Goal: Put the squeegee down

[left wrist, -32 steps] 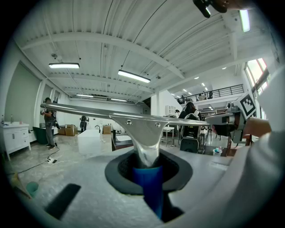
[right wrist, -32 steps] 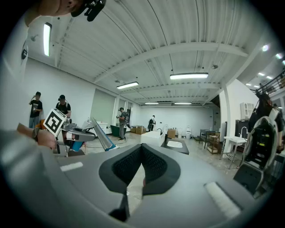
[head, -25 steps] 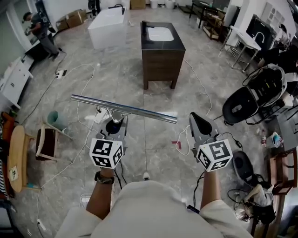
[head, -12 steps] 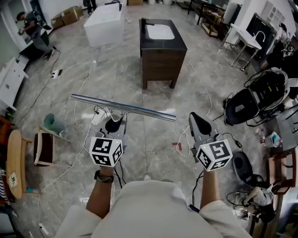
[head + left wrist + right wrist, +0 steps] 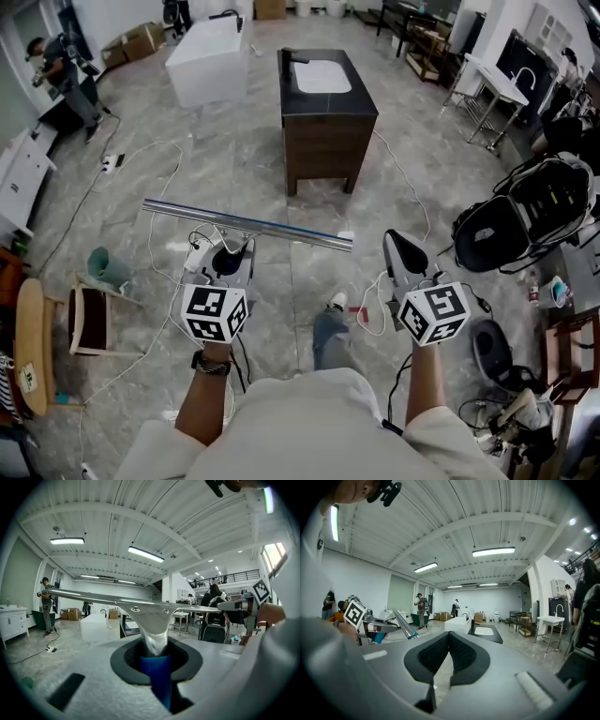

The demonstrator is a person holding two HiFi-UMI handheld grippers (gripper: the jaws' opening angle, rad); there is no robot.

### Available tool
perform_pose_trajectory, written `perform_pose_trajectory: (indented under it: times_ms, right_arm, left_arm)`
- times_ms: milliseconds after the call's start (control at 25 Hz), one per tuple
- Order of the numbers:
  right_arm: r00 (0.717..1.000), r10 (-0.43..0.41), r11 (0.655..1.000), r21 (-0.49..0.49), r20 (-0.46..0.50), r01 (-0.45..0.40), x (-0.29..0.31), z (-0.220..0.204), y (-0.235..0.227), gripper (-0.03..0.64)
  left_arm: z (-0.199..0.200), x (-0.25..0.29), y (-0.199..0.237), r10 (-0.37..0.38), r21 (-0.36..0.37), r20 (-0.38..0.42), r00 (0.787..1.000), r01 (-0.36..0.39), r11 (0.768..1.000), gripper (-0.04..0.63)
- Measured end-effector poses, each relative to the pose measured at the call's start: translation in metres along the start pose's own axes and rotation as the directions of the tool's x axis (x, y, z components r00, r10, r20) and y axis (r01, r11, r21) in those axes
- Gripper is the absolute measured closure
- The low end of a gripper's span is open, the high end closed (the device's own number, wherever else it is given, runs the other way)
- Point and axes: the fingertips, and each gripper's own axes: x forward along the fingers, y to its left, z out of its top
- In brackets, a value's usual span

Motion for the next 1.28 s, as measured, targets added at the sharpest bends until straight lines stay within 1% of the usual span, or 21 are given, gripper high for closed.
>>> perform_pose_trajectory:
  times_ms: [120,280,520,720,1000,1280]
  right_arm:
    - [1.0,0.007,1.0,-0.026,0.01,-0.006,0.035,0.004,-0.03,0.609]
    - [0.999,0.024,0.999,-0.028,0.028,-0.023,0.091,0.016,-0.069,0.609]
    - [0.998,0.058,0.998,-0.028,0.005,-0.058,0.172,0.032,-0.136,0.609]
    - [0.997,0.076,0.997,-0.021,0.0,-0.076,0.23,0.042,-0.184,0.609]
    - [0.996,0.091,0.996,-0.012,-0.022,-0.091,0.291,0.046,-0.225,0.609]
    - [0.994,0.1,0.995,0.014,-0.036,-0.1,0.338,0.051,-0.261,0.609]
  left_arm:
    - [0.009,0.037,0.011,0.019,0.01,0.004,1.0,-0.019,1.0,0.545]
    - [0.024,0.091,0.035,0.044,0.01,0.003,0.999,-0.044,0.999,0.545]
    - [0.057,0.185,0.057,0.064,-0.008,0.007,0.998,-0.064,0.998,0.545]
    - [0.069,0.251,0.075,0.086,-0.017,-0.005,0.996,-0.087,0.996,0.545]
    - [0.077,0.317,0.097,0.094,-0.03,-0.032,0.995,-0.095,0.995,0.545]
    - [0.087,0.377,0.117,0.091,-0.035,-0.051,0.995,-0.093,0.995,0.545]
